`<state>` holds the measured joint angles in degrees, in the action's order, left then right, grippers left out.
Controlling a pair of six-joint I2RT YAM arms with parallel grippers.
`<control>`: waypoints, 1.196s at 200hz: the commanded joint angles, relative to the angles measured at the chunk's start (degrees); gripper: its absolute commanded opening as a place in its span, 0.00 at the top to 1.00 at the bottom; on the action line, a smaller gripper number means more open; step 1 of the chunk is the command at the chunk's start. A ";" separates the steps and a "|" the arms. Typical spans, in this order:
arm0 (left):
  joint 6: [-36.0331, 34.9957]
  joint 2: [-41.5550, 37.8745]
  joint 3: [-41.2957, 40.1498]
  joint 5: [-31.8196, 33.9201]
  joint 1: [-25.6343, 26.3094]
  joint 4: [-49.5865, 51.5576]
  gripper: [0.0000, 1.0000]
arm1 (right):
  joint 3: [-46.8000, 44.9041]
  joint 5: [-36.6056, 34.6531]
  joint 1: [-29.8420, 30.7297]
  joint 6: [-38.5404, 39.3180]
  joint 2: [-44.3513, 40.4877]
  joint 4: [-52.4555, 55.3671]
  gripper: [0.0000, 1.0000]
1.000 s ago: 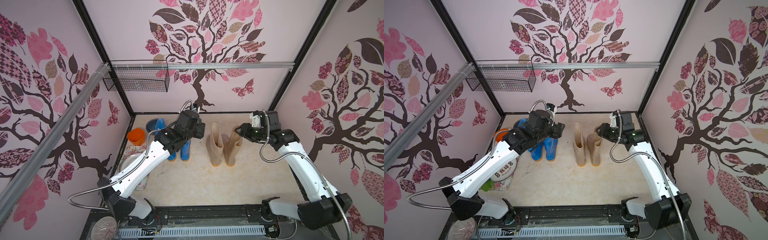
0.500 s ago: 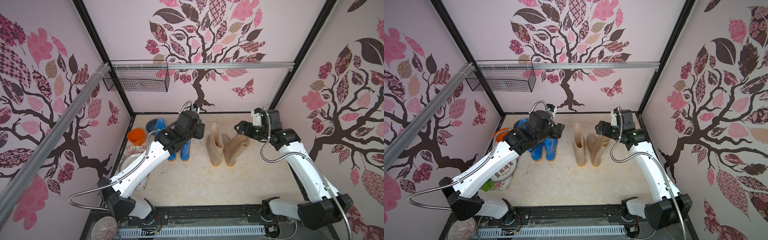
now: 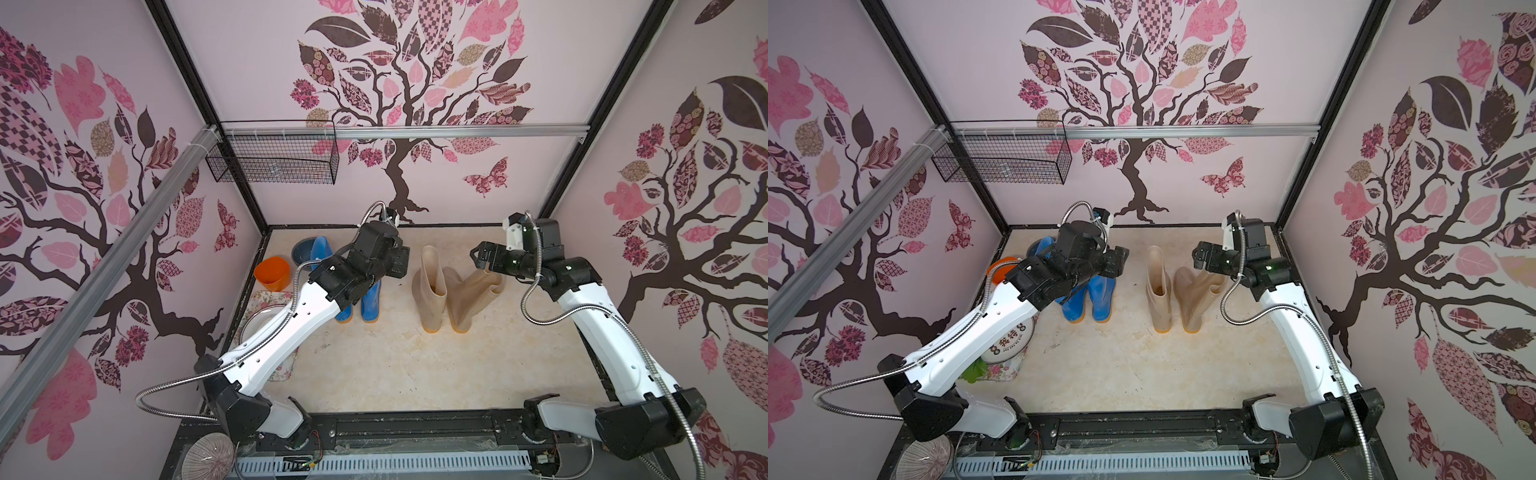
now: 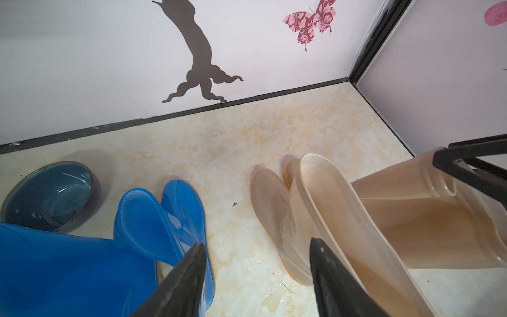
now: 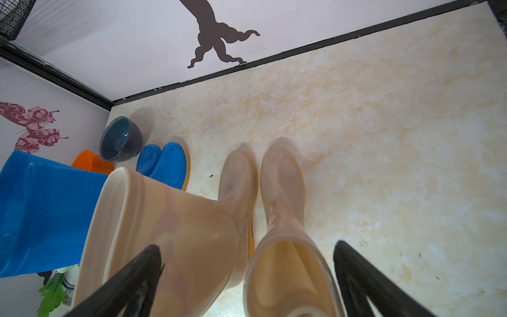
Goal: Match and arrange rain boots in pairs
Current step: Adjust a pair of rain boots at the center of the board, then reset both arms
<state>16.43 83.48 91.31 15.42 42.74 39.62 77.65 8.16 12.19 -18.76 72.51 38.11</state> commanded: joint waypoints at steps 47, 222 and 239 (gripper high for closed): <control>-1.04 -1.37 -0.82 1.44 -0.20 -0.36 0.38 | 1.80 -6.60 -0.05 3.62 -0.61 -1.49 0.00; -7.69 -9.25 6.89 -1.34 -27.00 5.88 0.38 | 17.06 -7.91 -15.00 1.73 3.82 -11.52 0.00; -8.07 -11.48 5.08 -2.68 -34.31 5.06 0.37 | 13.03 -7.33 -20.95 -0.45 4.07 -13.88 0.00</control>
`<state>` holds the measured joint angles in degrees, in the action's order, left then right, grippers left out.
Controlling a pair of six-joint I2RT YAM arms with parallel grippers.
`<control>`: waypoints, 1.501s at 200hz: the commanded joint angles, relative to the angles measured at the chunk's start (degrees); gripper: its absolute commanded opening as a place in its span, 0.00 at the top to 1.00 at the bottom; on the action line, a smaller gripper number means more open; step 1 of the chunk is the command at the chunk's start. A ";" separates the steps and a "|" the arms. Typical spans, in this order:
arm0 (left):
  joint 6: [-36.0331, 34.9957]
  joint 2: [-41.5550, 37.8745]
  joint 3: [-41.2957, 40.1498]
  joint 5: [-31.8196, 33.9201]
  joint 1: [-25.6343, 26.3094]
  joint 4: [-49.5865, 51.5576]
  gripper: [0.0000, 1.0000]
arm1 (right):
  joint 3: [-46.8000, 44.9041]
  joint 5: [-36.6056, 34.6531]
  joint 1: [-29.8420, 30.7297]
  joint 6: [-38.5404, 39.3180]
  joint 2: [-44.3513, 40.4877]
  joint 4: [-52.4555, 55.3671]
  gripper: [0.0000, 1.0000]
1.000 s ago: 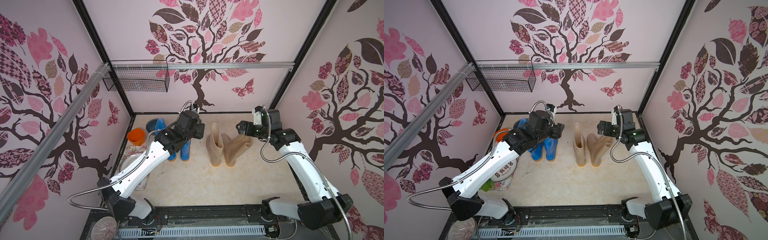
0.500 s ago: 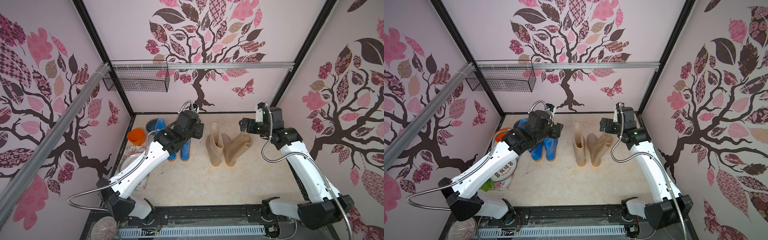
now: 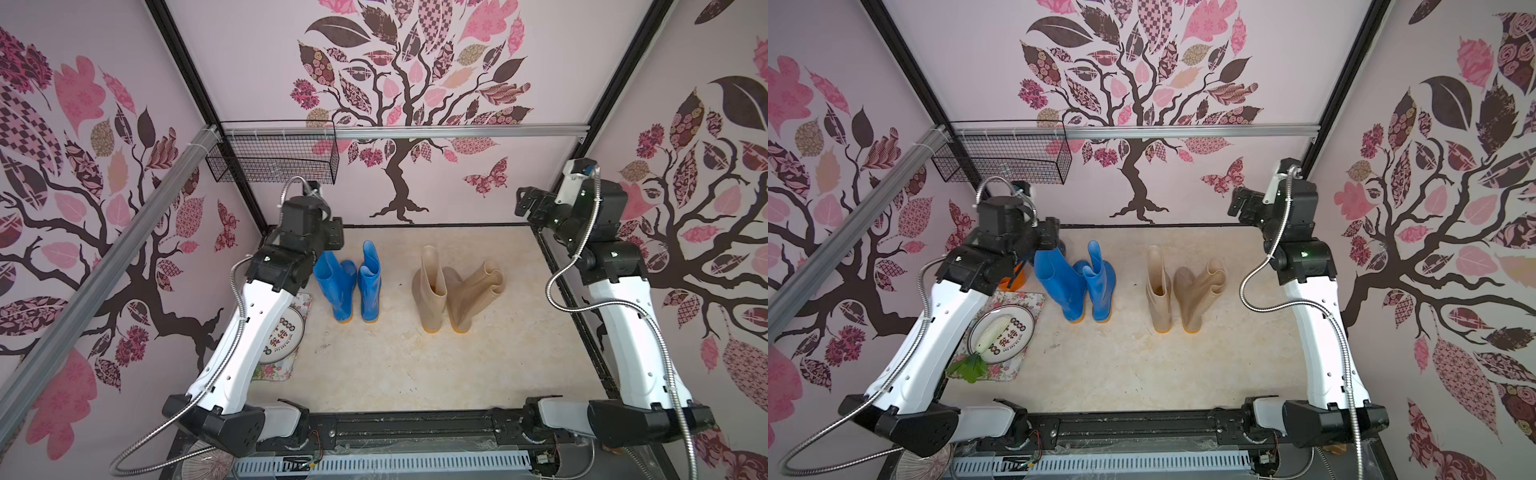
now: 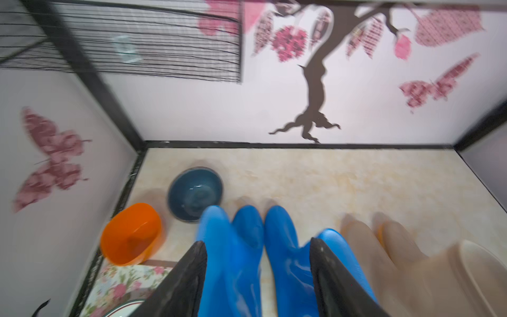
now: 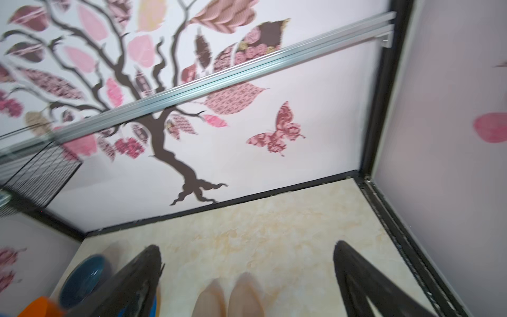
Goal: Match and arrange rain boots in pairs
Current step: Reset both arms
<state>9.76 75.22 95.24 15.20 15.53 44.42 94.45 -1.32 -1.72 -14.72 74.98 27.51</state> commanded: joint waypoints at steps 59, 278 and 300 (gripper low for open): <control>0.51 -6.14 -18.97 7.98 -21.95 -9.39 0.37 | -28.34 -5.56 -10.94 -5.76 -0.10 -15.07 0.00; -8.74 4.84 -71.65 -5.11 -20.80 -82.19 0.26 | -79.06 -7.63 3.69 10.40 11.37 -91.52 0.00; -9.41 2.19 -75.69 -7.18 -20.54 -86.83 0.25 | -81.35 -8.80 4.99 12.21 15.53 -102.18 0.00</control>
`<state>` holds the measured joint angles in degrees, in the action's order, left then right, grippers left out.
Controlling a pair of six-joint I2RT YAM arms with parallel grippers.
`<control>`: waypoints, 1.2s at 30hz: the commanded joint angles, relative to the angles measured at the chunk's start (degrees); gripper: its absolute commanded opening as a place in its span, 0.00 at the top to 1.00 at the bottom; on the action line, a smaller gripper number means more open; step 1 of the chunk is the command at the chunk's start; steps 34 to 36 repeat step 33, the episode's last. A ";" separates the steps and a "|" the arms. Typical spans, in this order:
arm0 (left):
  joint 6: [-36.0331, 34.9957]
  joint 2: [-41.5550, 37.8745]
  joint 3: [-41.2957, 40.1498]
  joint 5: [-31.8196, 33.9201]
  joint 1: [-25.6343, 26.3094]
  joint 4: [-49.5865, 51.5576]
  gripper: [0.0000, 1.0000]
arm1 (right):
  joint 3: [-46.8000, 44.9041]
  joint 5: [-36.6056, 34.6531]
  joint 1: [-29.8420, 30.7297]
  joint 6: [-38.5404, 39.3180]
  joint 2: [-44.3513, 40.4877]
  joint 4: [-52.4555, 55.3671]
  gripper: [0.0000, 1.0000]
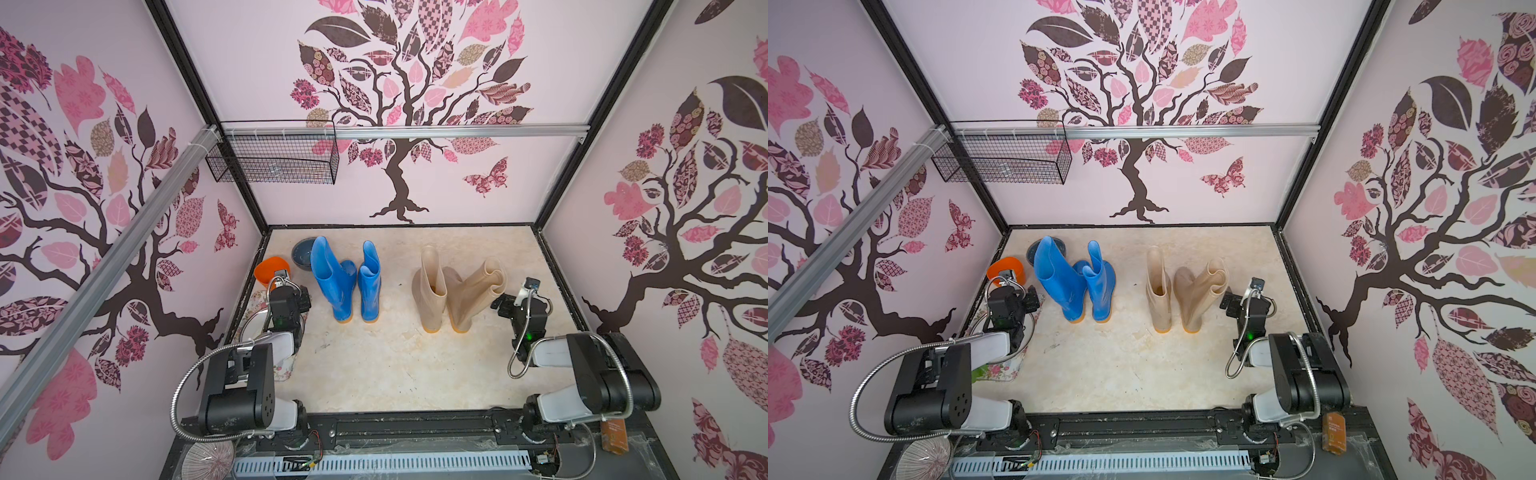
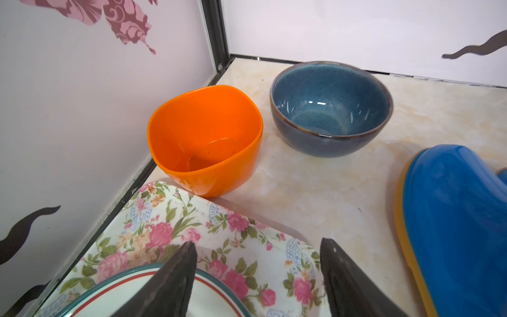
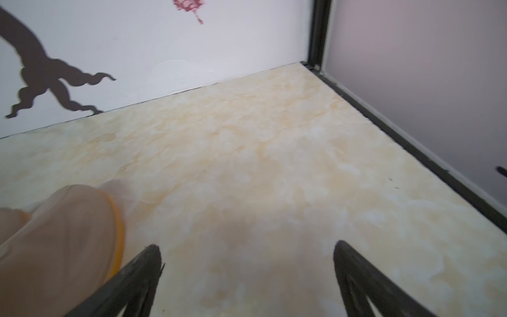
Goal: Match and arrange rain boots in pairs
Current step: Reset both arms
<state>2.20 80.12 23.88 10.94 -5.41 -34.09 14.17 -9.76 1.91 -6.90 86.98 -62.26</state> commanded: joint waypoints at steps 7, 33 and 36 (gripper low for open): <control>-0.73 -0.73 -3.14 -6.86 2.65 -9.55 0.24 | 1.83 -1.58 1.34 3.62 2.00 -4.12 0.00; 0.91 10.58 -3.06 -3.69 3.65 -20.82 0.24 | 2.40 -1.65 1.42 3.56 1.89 -2.95 0.00; 0.91 10.58 -3.06 -3.69 3.65 -20.82 0.24 | 2.40 -1.65 1.42 3.56 1.89 -2.95 0.00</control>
